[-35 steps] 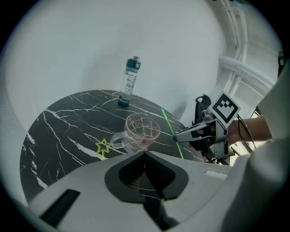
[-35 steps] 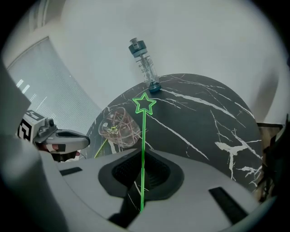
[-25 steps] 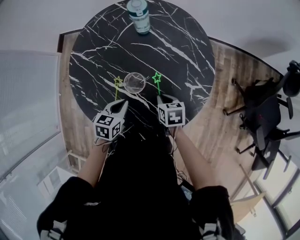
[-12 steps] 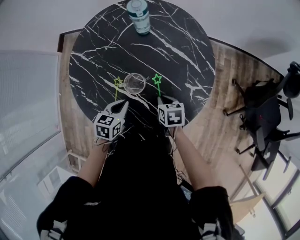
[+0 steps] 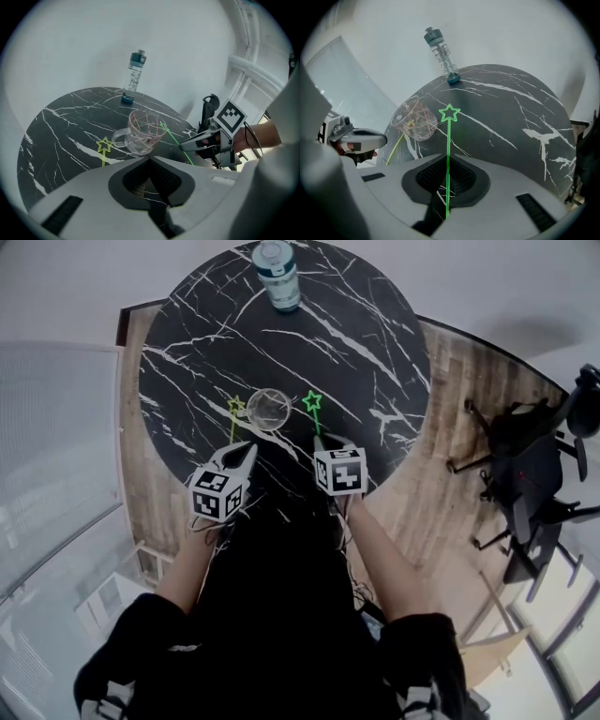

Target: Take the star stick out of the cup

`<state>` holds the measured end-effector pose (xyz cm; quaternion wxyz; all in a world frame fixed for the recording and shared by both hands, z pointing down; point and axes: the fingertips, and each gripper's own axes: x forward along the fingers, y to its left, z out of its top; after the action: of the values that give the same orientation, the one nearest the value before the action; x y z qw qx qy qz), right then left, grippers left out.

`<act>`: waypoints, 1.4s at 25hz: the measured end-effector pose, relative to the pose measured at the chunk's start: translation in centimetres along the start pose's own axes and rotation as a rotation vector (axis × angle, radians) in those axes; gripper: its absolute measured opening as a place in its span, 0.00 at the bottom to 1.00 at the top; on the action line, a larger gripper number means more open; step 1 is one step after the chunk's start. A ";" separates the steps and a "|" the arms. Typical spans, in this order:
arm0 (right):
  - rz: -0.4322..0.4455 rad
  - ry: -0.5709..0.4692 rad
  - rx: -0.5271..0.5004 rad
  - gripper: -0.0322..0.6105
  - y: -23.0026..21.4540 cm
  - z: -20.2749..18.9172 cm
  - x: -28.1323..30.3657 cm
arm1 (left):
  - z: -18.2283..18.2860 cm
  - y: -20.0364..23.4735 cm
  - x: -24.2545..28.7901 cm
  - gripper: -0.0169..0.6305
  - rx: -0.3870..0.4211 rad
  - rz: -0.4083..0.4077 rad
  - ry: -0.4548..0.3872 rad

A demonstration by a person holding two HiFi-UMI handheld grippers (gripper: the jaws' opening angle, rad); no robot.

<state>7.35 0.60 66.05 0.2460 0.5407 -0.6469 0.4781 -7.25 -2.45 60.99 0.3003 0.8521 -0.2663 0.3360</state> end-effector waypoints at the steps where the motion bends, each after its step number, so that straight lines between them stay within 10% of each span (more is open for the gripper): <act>1: 0.000 0.000 0.001 0.07 0.0 0.0 0.0 | 0.0 0.0 0.0 0.03 -0.001 0.000 0.000; 35: 0.173 -0.192 -0.259 0.04 7.3 1.3 -3.3 | -0.9 -2.0 -3.1 0.02 -0.096 0.125 -0.081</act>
<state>1.76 0.70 60.16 0.2087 0.4898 -0.7678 0.3564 -8.27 0.28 58.57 0.3084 0.8312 -0.3468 0.3062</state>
